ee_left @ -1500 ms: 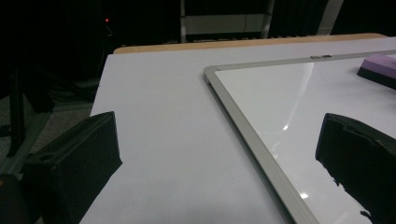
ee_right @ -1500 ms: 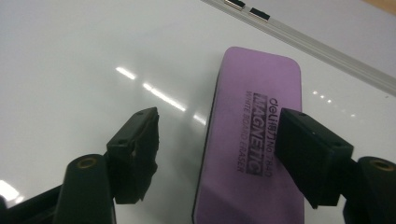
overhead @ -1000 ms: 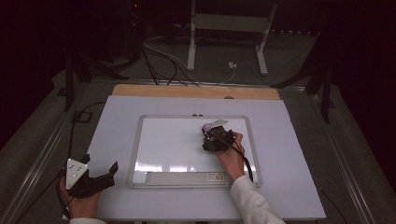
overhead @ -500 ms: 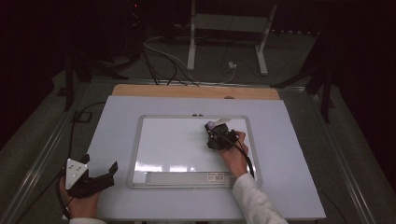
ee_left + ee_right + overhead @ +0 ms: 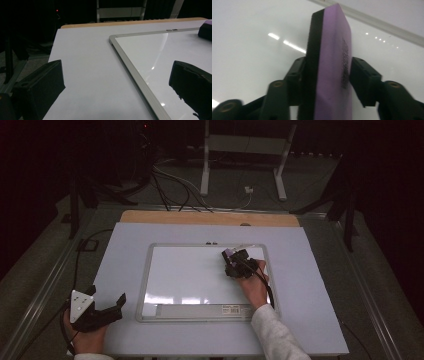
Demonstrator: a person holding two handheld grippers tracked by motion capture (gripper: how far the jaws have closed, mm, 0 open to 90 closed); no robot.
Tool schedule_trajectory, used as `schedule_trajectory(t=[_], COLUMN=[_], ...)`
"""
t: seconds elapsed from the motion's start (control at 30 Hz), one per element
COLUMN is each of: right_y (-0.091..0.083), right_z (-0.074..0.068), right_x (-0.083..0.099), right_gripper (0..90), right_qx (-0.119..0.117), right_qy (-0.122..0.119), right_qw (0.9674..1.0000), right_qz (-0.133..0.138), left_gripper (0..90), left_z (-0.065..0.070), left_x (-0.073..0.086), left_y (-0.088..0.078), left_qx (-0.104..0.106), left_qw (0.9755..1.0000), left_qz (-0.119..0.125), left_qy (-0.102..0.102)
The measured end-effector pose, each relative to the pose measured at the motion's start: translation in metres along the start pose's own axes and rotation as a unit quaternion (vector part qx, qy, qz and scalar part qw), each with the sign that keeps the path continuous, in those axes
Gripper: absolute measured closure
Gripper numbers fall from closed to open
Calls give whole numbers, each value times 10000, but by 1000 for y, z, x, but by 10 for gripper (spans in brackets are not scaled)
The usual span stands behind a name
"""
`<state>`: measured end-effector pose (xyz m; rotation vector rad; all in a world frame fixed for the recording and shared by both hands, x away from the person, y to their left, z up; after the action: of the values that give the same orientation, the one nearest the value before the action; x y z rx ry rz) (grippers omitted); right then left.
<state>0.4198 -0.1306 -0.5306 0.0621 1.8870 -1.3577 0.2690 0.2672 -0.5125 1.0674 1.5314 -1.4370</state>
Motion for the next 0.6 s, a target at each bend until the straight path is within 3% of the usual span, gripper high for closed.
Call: schedule_trajectory(t=[0.17,0.6], right_y=[-6,-13], right_z=[4,6], right_x=[-1,-6], right_gripper=[613,628], right_qx=[-1,17], right_qy=[76,166], right_qw=[9999,9990], right_qz=[131,411], left_gripper=[6,6], left_z=[1,0], left_x=[0,0], left_y=[0,0], left_qx=[-3,-4], left_qw=[10000,10000], left_qz=[-2,2], left_qy=[7,1])
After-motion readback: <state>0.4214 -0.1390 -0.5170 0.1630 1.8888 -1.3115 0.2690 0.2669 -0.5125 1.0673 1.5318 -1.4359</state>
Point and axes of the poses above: each handheld gripper's, and its own axes: y roughly forward along the jaws, x roughly out of its underside, z roughly to its right, the point moved 6 cm from there along y, roughly forward along the jaws, and after that the axes turned 14 degrees about -x, right-handed, at the moved point
